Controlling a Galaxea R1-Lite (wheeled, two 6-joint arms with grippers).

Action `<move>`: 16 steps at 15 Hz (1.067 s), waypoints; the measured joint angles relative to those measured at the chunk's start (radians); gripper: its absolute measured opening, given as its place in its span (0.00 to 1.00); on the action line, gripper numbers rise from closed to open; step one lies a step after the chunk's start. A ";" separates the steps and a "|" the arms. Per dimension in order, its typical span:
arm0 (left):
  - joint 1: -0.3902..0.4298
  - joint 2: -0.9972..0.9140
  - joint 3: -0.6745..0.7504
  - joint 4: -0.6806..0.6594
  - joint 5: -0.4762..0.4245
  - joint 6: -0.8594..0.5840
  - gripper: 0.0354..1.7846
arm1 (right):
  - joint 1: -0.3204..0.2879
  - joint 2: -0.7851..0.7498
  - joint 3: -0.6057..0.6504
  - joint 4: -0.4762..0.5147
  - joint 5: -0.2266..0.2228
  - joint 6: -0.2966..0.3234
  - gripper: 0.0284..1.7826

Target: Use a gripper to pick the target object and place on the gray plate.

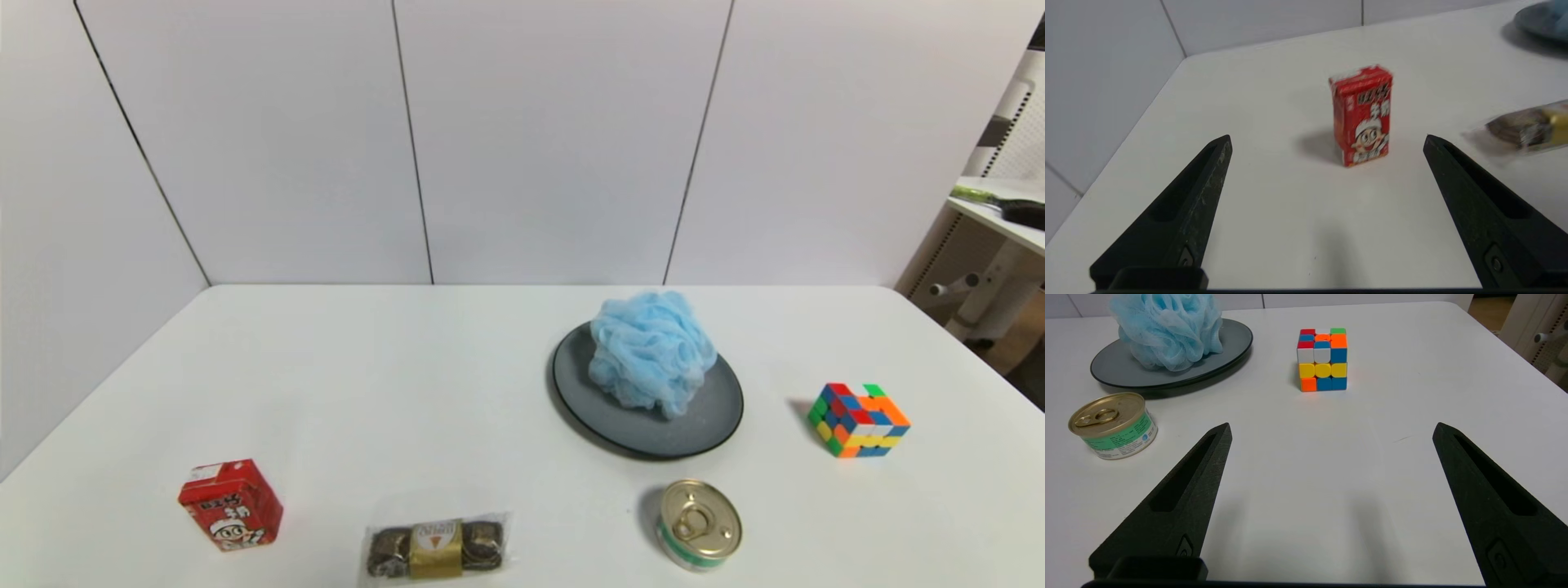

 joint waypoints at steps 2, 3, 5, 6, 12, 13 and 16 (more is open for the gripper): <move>0.000 -0.003 0.000 0.043 0.013 -0.011 0.94 | 0.000 0.000 0.000 0.000 0.000 0.000 0.95; 0.000 -0.004 0.000 0.044 0.014 -0.013 0.94 | 0.000 0.000 0.000 0.000 0.000 0.000 0.95; 0.000 -0.004 0.000 0.045 0.021 -0.045 0.94 | 0.000 0.000 0.000 0.000 0.000 0.000 0.95; 0.000 -0.004 0.000 0.044 0.024 -0.072 0.94 | 0.000 0.000 0.000 0.000 0.000 0.000 0.95; 0.000 -0.004 0.000 0.044 0.050 -0.103 0.94 | 0.000 0.000 0.000 0.000 0.000 0.000 0.95; 0.000 -0.004 0.000 0.044 0.050 -0.102 0.94 | 0.000 0.000 0.000 0.000 0.000 0.000 0.95; 0.000 -0.004 0.000 0.044 0.050 -0.102 0.94 | 0.000 0.000 -0.001 0.010 -0.001 -0.006 0.95</move>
